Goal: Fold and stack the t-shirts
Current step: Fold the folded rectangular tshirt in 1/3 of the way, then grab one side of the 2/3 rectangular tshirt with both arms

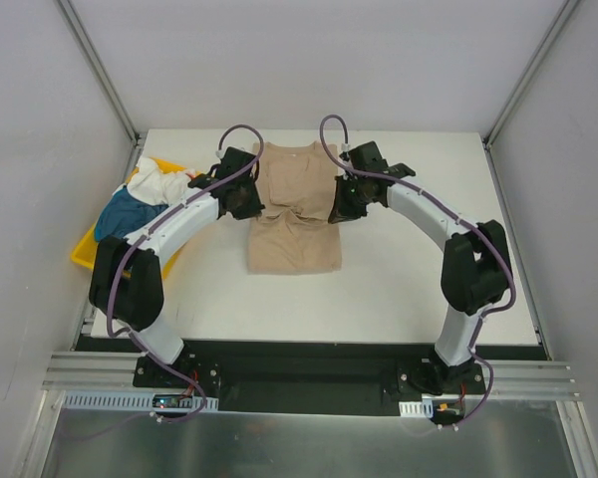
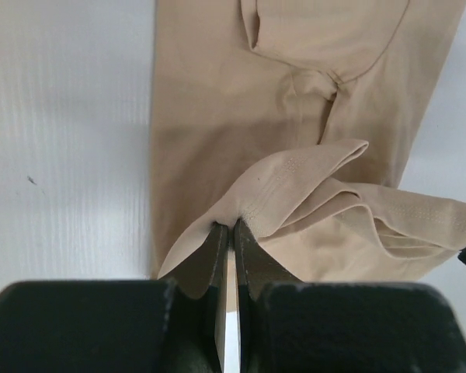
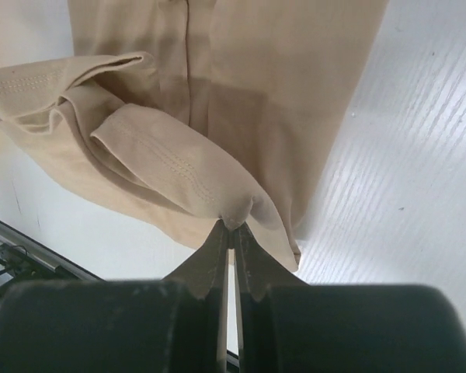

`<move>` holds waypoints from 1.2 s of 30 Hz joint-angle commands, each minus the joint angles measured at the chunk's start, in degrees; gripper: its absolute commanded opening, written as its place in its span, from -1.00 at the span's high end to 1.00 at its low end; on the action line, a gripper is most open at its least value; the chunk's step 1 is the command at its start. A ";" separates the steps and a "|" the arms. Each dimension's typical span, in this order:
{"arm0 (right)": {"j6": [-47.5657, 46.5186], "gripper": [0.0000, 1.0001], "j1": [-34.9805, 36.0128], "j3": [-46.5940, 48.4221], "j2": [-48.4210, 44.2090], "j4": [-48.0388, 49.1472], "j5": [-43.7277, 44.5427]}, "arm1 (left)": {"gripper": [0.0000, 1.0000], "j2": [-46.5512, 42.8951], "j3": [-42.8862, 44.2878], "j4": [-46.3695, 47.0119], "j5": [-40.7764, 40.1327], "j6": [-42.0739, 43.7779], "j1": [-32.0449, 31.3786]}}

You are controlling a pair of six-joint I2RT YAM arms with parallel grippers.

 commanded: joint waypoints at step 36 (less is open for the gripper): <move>-4.29 -0.93 -4.50 -1.08 -2.23 -3.85 -3.06 | -0.99 -2.35 -2.42 2.62 13.31 -1.36 6.78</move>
